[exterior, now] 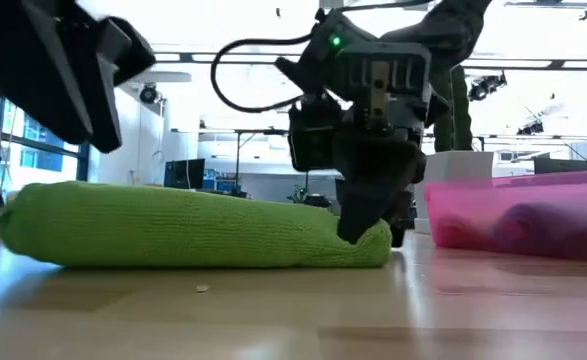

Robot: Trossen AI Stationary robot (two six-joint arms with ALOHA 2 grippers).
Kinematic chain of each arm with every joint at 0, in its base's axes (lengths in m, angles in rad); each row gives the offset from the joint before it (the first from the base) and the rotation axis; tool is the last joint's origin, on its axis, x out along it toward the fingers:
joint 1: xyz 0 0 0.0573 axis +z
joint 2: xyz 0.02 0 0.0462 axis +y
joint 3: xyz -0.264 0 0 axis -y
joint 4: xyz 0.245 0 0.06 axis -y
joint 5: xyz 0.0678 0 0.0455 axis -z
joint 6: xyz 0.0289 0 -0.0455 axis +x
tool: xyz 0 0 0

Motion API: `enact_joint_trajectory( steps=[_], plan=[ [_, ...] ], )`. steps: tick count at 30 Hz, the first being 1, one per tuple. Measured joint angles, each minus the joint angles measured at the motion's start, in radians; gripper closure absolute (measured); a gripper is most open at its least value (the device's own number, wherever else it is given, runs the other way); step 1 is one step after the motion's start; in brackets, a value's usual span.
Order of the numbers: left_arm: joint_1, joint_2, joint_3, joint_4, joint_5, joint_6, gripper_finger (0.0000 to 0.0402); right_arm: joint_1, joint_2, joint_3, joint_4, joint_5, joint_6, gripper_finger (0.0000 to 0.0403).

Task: Roll microfiber towels into tight, uniform cylinder then place into a basket
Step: Roll the green microfiber towel

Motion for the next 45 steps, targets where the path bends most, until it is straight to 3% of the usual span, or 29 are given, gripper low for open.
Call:
enact_joint_trajectory(
  steps=[3, 10, 19, 26, 30, 35, 41, 45],
  plan=[
    [-0.041, 0.011, 0.0, 0.011, -0.081, 0.049, 0.03, -0.012, 0.0, 0.0, -0.012, -0.025, 0.086, 0.0398],
    [-0.07, 0.07, 0.001, 0.001, -0.112, 0.126, 0.03, -0.023, 0.0, 0.0, -0.015, -0.032, 0.13, 0.0398],
    [-0.034, 0.116, 0.001, -0.034, -0.212, 0.159, 0.03, -0.014, -0.002, 0.001, -0.013, -0.029, 0.13, 0.0398],
    [0.005, 0.134, 0.002, -0.079, -0.207, 0.157, 0.03, -0.014, -0.003, 0.002, -0.013, -0.028, 0.105, 0.0398],
    [0.048, 0.173, 0.004, -0.084, -0.135, 0.16, 0.03, -0.013, -0.004, 0.002, -0.012, -0.027, 0.089, 0.0398],
    [0.112, 0.182, 0.009, -0.092, 0.091, 0.11, 0.03, -0.012, -0.004, 0.002, -0.012, -0.014, 0.013, 0.0389],
    [0.13, 0.178, 0.01, -0.062, 0.286, -0.031, 0.03, -0.018, -0.017, 0.003, -0.013, 0.005, -0.143, 0.0325],
    [0.12, 0.178, 0.01, -0.044, 0.317, -0.192, 0.03, -0.025, -0.09, 0.003, -0.06, -0.046, -0.349, 0.0292]
  ],
)
